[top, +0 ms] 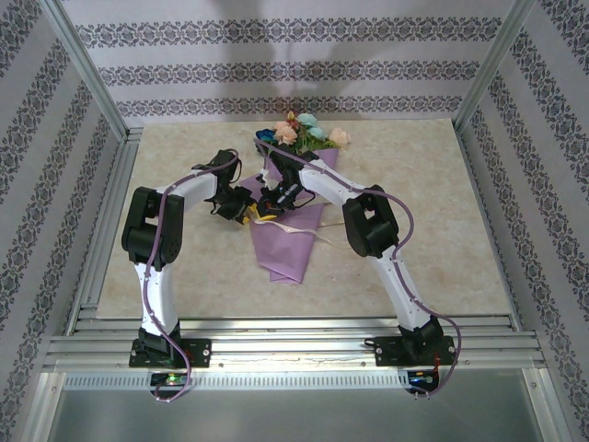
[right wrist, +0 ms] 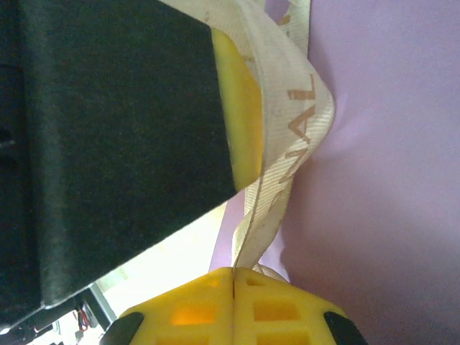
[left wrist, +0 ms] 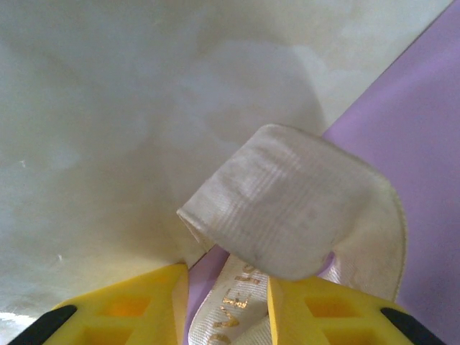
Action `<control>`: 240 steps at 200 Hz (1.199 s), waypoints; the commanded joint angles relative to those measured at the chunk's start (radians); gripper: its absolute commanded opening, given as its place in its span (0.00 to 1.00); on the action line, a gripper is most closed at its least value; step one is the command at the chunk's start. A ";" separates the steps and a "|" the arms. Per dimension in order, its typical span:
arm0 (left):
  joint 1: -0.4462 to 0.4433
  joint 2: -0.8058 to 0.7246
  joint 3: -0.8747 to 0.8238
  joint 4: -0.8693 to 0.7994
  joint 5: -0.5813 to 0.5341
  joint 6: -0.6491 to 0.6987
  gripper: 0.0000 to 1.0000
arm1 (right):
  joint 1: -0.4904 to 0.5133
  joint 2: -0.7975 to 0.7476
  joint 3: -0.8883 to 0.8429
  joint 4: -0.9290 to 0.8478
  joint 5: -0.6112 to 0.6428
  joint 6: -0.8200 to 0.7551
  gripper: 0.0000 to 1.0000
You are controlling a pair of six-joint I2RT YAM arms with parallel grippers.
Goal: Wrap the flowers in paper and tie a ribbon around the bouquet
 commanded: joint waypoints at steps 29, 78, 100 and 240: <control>-0.023 0.050 0.036 -0.059 -0.039 0.020 0.23 | -0.007 -0.008 -0.032 0.026 -0.040 0.022 0.00; -0.022 0.023 0.012 -0.048 -0.075 0.024 0.06 | -0.007 -0.027 -0.060 0.050 -0.025 0.040 0.00; -0.018 -0.015 -0.007 -0.046 -0.097 0.027 0.00 | -0.010 -0.052 -0.080 0.067 0.002 0.056 0.00; -0.014 -0.097 -0.046 0.021 -0.058 -0.038 0.29 | -0.017 -0.098 -0.117 0.121 0.046 0.118 0.00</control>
